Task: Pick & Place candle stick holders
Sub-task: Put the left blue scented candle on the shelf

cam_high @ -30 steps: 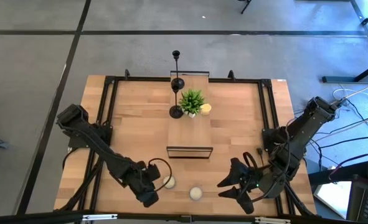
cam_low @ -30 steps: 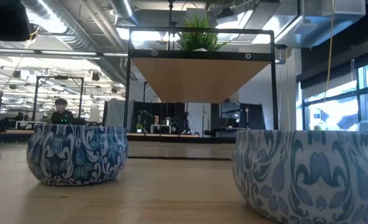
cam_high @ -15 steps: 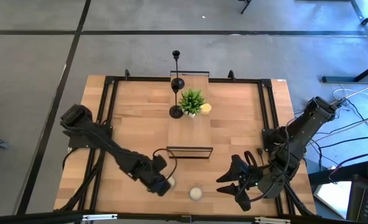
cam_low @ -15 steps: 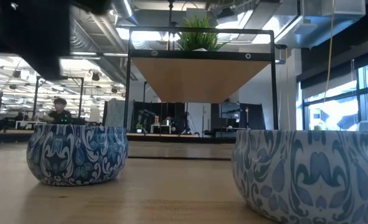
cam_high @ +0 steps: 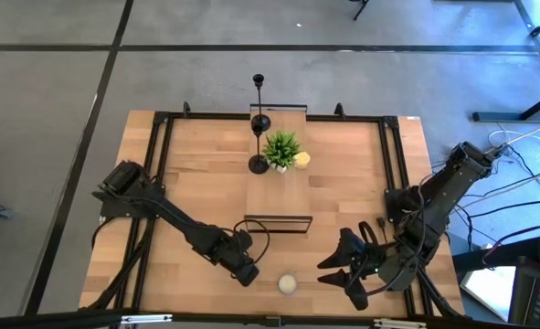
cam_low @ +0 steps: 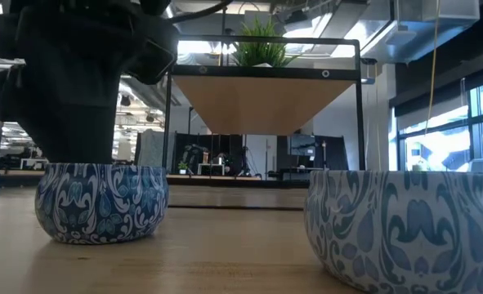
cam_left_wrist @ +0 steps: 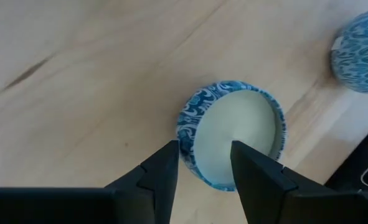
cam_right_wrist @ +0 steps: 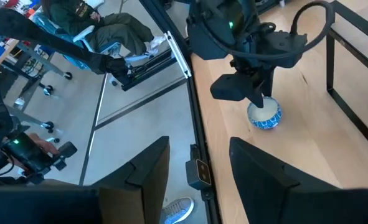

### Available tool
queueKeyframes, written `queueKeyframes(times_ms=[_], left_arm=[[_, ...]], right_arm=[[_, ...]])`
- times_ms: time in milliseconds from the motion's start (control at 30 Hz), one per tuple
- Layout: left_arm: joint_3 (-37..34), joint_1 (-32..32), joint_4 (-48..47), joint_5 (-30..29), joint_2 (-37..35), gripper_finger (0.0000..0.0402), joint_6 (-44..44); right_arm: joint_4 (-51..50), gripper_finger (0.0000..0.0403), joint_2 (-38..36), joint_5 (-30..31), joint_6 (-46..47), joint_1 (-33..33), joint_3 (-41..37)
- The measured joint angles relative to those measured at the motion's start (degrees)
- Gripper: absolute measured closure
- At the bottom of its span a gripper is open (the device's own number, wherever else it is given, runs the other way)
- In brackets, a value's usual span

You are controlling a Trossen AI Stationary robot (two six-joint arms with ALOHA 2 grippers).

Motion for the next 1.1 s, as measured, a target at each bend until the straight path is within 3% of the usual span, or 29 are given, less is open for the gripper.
queueKeyframes(times_ms=[200, 567, 1100], left_arm=[[0.0, 0.1, 0.0, -0.5, -0.1, 0.0281, 1.8], [0.0, 0.1, -2.4, -0.5, -0.1, 0.0393, 2.7], [2.9, -1.0, -2.5, -3.1, -2.0, 0.0399, 2.3]], right_arm=[[0.4, 0.0231, 0.0, 0.0, 0.0, 0.0, 0.0], [1.6, 0.0231, 0.0, -0.5, -0.4, 0.0, 0.0], [1.8, 0.0231, 0.0, -0.6, -0.4, 0.2, 0.0]])
